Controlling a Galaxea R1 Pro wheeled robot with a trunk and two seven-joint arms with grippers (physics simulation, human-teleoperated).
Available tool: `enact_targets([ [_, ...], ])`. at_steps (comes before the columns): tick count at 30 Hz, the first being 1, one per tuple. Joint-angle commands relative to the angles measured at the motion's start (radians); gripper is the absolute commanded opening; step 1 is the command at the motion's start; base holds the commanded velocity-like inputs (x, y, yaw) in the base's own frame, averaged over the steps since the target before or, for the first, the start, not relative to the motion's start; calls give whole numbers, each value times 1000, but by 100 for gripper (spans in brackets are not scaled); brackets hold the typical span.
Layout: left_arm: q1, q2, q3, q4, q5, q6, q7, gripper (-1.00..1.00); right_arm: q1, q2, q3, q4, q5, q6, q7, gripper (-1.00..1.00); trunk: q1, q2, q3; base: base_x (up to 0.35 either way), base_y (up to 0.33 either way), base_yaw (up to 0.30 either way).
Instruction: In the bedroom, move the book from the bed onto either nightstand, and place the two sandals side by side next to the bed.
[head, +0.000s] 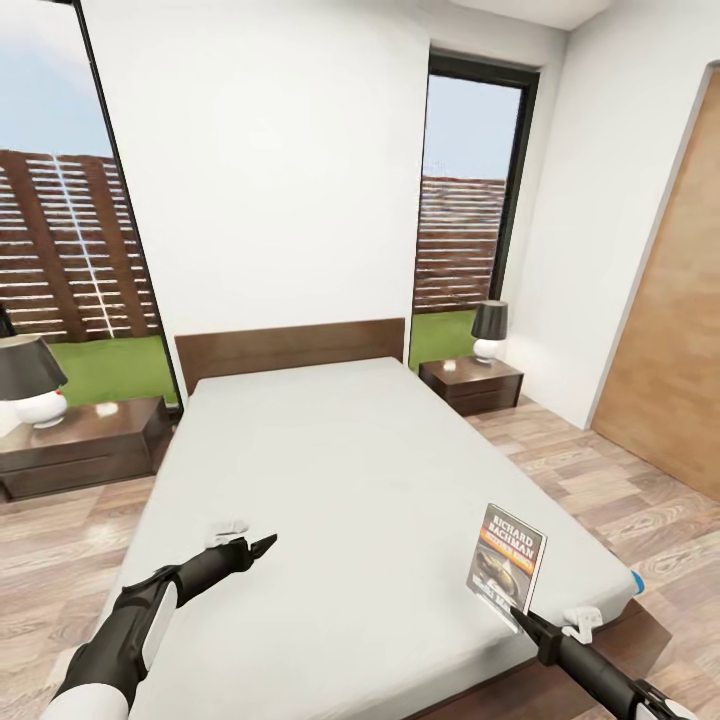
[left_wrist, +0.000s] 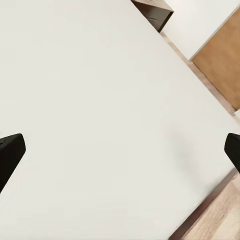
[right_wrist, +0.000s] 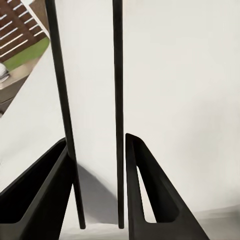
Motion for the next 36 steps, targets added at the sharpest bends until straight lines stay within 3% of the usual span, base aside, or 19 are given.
enact_targets([
  [1, -1, -1, 3, -1, 0, 8, -6, 100, -1, -1, 8, 2, -8, -5, 2, -100, -4, 6, 2, 0, 0, 0],
  [23, -1, -1, 3, 0, 0, 8, -5, 100, -1, 1, 9, 2, -8, -6, 2, -100, -88, 160, 71, 0, 0, 0],
  [36, -1, -1, 6, 0, 2, 10, -4, 100, -1, 1, 9, 2, -7, -7, 2, -100, -88, 160, 71, -2, 0, 0],
])
